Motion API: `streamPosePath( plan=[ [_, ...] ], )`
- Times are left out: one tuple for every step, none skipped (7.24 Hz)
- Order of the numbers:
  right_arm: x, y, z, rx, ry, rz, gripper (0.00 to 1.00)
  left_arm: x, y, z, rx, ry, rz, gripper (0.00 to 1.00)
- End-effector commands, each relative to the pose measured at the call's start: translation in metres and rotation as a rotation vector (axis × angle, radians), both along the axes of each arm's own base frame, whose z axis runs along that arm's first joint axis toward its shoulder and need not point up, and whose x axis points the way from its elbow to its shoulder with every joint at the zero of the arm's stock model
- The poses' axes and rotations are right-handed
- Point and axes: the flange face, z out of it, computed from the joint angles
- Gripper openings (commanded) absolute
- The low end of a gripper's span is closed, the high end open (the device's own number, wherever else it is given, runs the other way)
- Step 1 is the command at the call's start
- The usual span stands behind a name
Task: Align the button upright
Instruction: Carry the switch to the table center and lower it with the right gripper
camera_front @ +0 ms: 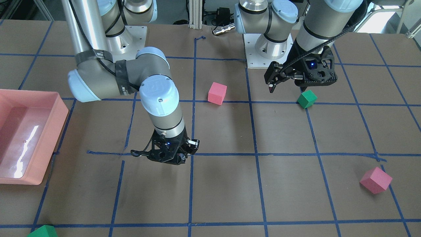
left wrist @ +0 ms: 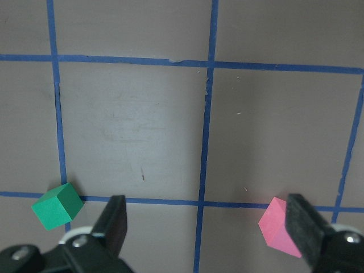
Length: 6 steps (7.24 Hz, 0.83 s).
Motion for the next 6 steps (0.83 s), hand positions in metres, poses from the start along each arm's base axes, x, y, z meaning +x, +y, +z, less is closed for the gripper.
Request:
streamPosePath(
  plan=[
    [0.037, 0.02, -0.037, 0.01, 0.006, -0.009, 0.0, 0.0, 0.0, 0.0, 0.001, -0.001, 0.001, 1.0],
    [0.047, 0.028, -0.048, -0.018, -0.001, 0.007, 0.0, 0.0, 0.0, 0.0, 0.001, -0.001, 0.001, 1.0],
    [0.048, 0.025, -0.056, -0.028, -0.005, 0.01, 0.0, 0.0, 0.0, 0.0, 0.001, -0.001, 0.001, 1.0],
    [0.049, 0.023, -0.068, -0.027, -0.004, 0.01, 0.0, 0.0, 0.0, 0.0, 0.001, -0.001, -0.001, 1.0],
    [0.049, 0.022, -0.072, -0.029, -0.005, 0.009, 0.02, 0.0, 0.0, 0.0, 0.001, -0.001, -0.001, 1.0],
    [0.049, 0.023, -0.073, -0.03, -0.004, 0.012, 0.29, 0.0, 0.0, 0.0, 0.001, -0.001, -0.001, 1.0]
  ],
)
